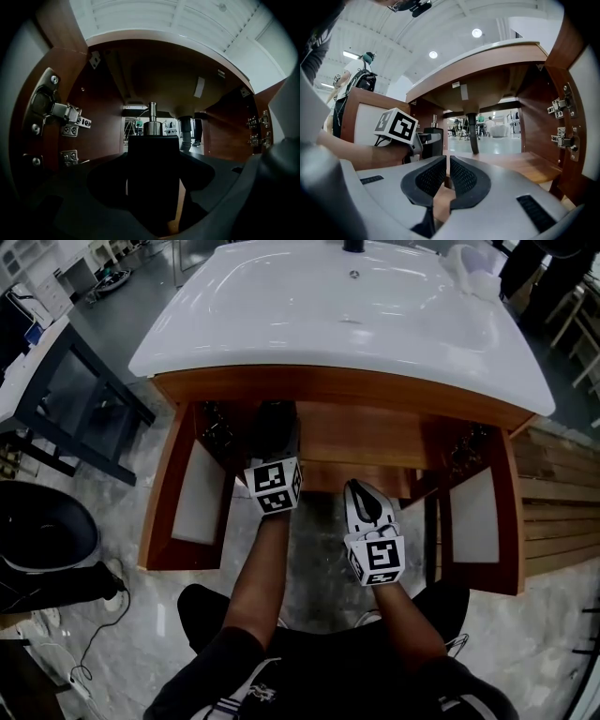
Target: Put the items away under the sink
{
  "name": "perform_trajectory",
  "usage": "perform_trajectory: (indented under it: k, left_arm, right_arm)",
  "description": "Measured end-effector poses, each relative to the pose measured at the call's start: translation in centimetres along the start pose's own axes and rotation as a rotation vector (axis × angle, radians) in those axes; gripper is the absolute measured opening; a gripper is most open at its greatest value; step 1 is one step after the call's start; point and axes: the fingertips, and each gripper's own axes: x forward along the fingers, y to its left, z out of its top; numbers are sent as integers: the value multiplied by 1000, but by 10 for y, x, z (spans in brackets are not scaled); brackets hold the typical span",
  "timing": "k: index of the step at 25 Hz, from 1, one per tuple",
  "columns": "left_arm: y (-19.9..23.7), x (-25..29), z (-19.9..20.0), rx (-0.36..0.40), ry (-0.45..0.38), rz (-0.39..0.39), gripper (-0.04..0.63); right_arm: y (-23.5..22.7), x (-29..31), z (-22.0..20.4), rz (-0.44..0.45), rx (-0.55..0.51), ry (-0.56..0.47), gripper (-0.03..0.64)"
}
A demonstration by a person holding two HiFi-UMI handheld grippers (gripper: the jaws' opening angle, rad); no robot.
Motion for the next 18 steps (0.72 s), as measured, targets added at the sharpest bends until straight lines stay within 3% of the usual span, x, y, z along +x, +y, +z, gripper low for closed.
perform_trajectory:
  k: [18]
  left_arm:
    - [-1,-12,-18,28,39,7,315]
  right_arm:
    - [5,2,7,10,9,-10,26]
